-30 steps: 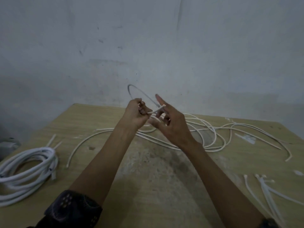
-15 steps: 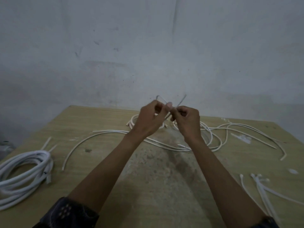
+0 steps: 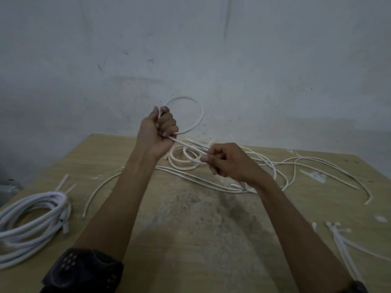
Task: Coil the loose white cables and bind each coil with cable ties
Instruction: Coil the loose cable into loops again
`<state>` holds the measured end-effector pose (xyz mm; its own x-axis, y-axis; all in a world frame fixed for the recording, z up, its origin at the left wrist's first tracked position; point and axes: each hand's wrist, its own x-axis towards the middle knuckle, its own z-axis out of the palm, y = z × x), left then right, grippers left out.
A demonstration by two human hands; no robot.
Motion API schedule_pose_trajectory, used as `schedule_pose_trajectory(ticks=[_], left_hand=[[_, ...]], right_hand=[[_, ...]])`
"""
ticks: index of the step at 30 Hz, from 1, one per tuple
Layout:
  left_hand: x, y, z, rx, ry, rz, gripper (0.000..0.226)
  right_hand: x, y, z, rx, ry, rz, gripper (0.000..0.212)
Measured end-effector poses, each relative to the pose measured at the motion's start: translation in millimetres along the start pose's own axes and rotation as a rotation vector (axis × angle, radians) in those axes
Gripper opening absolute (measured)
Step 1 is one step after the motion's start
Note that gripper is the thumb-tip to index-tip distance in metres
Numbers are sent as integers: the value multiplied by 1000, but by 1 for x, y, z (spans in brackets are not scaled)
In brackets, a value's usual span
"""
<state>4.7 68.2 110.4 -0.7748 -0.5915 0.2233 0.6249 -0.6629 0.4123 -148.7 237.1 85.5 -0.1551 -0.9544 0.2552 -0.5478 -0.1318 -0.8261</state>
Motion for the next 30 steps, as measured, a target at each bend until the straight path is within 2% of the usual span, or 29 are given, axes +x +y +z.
schedule_pose_trajectory(ticks=[3, 5, 7, 9, 11, 13, 15, 17, 19, 20, 22, 24, 26, 28, 30], left_hand=[[-9, 25, 3, 248, -109, -86, 20], [-12, 33, 4, 372, -132, -124, 13], [-16, 30, 5, 427, -165, -180, 5], [-17, 10, 9, 501, -199, -241, 10], [-16, -21, 15, 630, -198, -279, 18], [-12, -53, 16, 748, -154, -285, 24], [-9, -75, 15, 800, -58, -243, 31], [-5, -85, 14, 736, 35, -181, 44], [-4, -86, 13, 629, 95, -146, 51], [-4, -85, 12, 591, 110, -140, 50], [-5, -82, 13, 511, 153, -115, 45], [-2, -76, 14, 316, 211, -64, 46], [2, -58, 11, 32, 239, 16, 49], [3, -28, 3, -191, 180, 42, 55], [0, 3, -7, -244, 76, 10, 55]], right_hand=[[-7, 30, -44, -135, -148, 128, 35], [-17, 49, -74, 11, -142, 189, 38], [-24, 56, -95, 368, -23, 314, 42], [-19, 52, -99, 628, 159, 417, 33], [-5, 38, -87, 726, 334, 420, 27], [4, 14, -66, 775, 369, 367, 26], [5, -10, -40, 642, 318, 239, 27], [2, -17, -14, 159, 324, 21, 23], [3, -15, 9, -332, 472, -168, 17], [4, -13, 17, -449, 548, -214, 14], [5, -11, 26, -497, 601, -250, 10], [7, -8, 28, -453, 498, -272, 14], [4, -5, 21, -338, 268, -241, 12], [1, 2, -1, -222, 18, -132, 22], [-6, 18, -34, 32, -128, 43, 28]])
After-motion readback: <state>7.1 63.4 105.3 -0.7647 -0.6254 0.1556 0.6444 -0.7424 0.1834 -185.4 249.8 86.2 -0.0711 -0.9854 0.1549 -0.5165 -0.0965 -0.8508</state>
